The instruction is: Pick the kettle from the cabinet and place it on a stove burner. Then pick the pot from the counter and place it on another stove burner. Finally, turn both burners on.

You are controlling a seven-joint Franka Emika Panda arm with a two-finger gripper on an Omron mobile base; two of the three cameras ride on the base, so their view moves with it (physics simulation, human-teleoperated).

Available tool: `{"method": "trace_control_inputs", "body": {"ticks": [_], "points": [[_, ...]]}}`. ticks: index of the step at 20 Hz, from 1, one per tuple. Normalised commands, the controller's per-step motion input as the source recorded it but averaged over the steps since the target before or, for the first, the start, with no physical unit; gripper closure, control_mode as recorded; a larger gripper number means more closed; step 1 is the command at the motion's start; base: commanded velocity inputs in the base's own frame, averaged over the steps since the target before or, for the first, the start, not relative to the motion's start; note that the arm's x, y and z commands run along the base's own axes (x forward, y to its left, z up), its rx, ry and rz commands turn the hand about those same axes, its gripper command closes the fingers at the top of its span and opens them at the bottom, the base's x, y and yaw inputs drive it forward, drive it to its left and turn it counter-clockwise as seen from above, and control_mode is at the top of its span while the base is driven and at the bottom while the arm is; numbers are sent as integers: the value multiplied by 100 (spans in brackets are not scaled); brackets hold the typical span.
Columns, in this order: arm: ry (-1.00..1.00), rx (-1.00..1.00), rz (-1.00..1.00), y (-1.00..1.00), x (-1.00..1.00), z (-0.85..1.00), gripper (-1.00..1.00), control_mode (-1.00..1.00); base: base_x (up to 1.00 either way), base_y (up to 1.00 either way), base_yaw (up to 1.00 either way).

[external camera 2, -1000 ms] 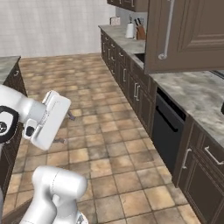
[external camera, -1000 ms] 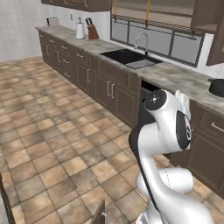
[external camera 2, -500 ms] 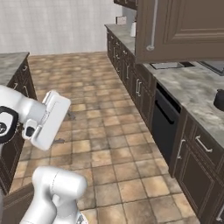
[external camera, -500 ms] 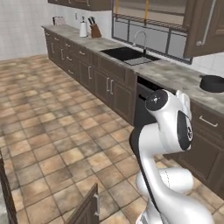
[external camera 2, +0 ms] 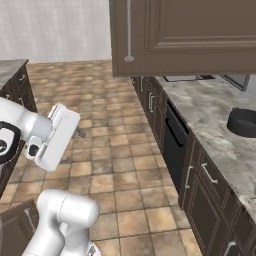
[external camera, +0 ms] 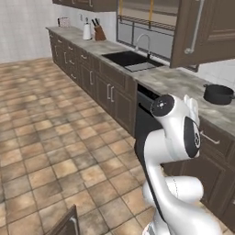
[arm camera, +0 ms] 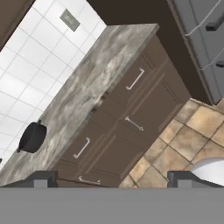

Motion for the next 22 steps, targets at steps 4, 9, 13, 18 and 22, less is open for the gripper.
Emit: {"method": "trace_control_inputs", "body": {"ticks": [4, 9, 13, 18, 22], "points": [[0, 0, 0, 0, 0, 0, -100, 100, 70, -49, 9], [0, 0, 0, 0, 0, 0, -100, 100, 74, -16, 6], [0, 0, 0, 0, 0, 0, -100, 100, 20, 22, 7], [0, 0, 0, 0, 0, 0, -100, 100, 12, 38, 8], [0, 0, 0, 0, 0, 0, -100, 100, 25, 34, 8]]}}
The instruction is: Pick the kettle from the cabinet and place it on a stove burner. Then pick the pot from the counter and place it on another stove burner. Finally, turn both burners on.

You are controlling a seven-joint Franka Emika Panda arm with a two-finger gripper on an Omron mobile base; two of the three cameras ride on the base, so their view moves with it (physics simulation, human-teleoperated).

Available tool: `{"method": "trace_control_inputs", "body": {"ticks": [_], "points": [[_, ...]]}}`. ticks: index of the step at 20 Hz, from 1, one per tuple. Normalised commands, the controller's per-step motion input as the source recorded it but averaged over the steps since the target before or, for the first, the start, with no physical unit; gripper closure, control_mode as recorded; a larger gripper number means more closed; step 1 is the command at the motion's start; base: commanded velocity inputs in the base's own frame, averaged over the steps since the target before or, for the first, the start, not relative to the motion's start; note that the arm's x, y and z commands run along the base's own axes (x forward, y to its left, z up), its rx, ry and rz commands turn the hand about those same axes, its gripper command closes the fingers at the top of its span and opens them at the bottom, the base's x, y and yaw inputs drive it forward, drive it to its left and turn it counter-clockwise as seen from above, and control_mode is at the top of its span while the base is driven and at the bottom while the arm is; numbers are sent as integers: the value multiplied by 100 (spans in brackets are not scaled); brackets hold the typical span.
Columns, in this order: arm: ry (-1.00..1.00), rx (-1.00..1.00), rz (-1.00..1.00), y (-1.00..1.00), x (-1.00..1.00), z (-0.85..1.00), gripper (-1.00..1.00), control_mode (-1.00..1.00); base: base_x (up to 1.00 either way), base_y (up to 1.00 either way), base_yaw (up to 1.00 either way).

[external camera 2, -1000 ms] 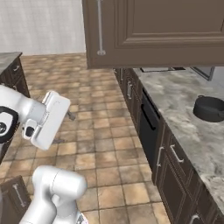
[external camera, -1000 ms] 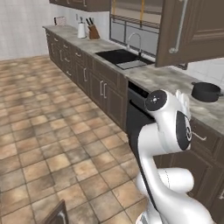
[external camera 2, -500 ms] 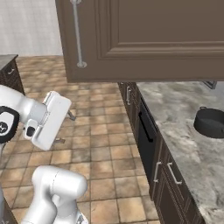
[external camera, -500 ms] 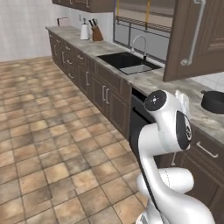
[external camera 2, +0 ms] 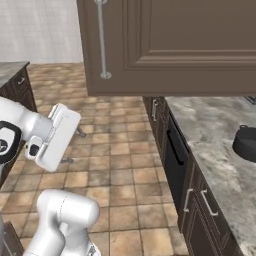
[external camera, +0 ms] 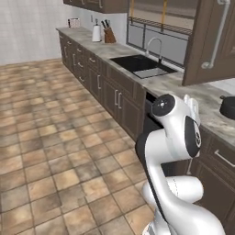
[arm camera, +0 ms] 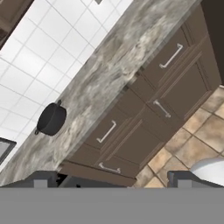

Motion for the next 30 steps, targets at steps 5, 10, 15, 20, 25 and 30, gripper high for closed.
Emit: {"method": "trace_control_inputs", "body": {"ticks": [5, 10, 15, 20, 25, 30], "points": [[0, 0, 0, 0, 0, 0, -100, 100, 51, 23, 13], [0, 0, 0, 0, 0, 0, -100, 100, 29, 36, 10], [0, 0, 0, 0, 0, 0, -100, 100, 0, 61, 1], [0, 0, 0, 0, 0, 0, -100, 100, -2, 31, 3], [0, 0, 0, 0, 0, 0, -100, 100, 43, 31, -4], [0, 0, 0, 0, 0, 0, -100, 100, 67, 40, -15]]}}
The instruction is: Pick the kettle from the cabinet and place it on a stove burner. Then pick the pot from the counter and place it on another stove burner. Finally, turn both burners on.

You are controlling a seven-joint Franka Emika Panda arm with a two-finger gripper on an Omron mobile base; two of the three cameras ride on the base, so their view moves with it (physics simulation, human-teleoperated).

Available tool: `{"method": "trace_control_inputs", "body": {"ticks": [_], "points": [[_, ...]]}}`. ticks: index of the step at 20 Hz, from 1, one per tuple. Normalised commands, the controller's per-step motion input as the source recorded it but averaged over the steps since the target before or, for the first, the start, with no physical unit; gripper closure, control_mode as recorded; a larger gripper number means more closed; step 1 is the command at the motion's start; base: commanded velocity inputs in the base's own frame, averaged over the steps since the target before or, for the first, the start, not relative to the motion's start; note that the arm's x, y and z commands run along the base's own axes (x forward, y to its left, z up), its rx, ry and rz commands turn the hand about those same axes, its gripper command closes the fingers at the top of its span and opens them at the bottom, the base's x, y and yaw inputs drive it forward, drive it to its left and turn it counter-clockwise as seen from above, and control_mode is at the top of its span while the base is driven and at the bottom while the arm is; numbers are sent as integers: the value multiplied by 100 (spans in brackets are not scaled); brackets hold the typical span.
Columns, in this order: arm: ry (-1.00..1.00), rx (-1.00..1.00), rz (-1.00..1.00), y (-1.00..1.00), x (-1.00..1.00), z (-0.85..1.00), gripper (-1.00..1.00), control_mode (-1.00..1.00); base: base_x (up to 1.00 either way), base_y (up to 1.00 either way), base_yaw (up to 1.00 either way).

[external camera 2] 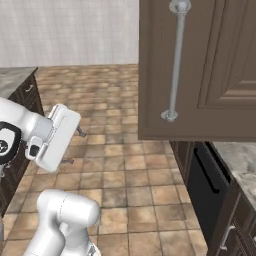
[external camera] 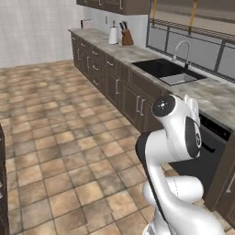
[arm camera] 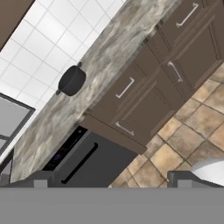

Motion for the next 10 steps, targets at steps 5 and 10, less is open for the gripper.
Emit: {"method": "trace_control_inputs", "body": {"ticks": [5, 10], "points": [[0, 0, 0, 0, 0, 0, -100, 100, 64, 44, -16], [0, 0, 0, 0, 0, 0, -100, 100, 56, 42, -23]]}}
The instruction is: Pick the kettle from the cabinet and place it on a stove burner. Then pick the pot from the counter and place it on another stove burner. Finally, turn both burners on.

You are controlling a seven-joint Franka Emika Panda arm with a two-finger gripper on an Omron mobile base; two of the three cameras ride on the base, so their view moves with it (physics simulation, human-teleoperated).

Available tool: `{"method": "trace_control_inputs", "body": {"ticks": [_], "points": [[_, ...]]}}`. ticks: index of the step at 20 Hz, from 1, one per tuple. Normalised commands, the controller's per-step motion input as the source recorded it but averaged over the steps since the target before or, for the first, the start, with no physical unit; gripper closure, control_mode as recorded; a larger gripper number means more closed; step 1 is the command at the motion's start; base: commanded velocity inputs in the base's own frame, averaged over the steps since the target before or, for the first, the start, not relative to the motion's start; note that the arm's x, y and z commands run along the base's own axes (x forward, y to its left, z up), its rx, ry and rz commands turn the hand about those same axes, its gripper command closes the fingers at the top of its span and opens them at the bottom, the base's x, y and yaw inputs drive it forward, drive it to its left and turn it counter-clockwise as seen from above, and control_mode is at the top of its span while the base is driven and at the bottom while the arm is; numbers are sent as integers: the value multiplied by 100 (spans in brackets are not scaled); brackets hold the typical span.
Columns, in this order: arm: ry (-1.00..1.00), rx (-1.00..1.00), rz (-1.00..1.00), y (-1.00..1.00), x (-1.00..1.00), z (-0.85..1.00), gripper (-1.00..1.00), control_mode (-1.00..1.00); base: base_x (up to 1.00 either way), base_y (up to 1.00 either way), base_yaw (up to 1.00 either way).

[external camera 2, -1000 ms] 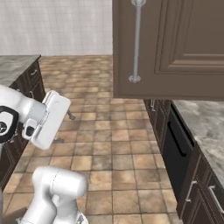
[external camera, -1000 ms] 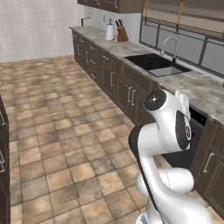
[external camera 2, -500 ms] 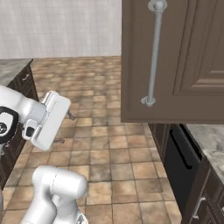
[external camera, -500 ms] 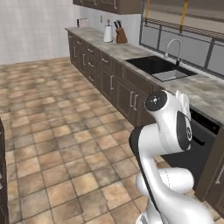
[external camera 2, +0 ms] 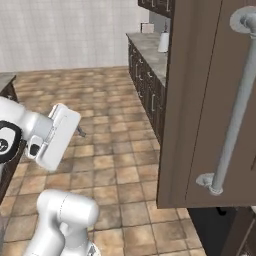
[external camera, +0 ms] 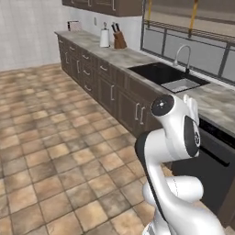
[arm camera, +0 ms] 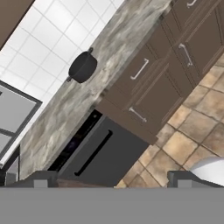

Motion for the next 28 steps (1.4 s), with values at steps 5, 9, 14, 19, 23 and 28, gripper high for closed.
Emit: {"method": "trace_control_inputs", "body": {"ticks": [5, 9, 14, 19, 23, 28], "points": [[0, 0, 0, 0, 0, 0, -100, 100, 28, 26, -38], [0, 0, 0, 0, 0, 0, -100, 100, 16, 24, -45], [0, 0, 0, 0, 0, 0, -100, 100, 16, 32, -49], [0, 0, 0, 0, 0, 0, -100, 100, 26, 44, -51], [0, 0, 0, 0, 0, 0, -100, 100, 29, 45, -53], [0, 0, 0, 0, 0, 0, -100, 100, 39, 38, -54]]}}
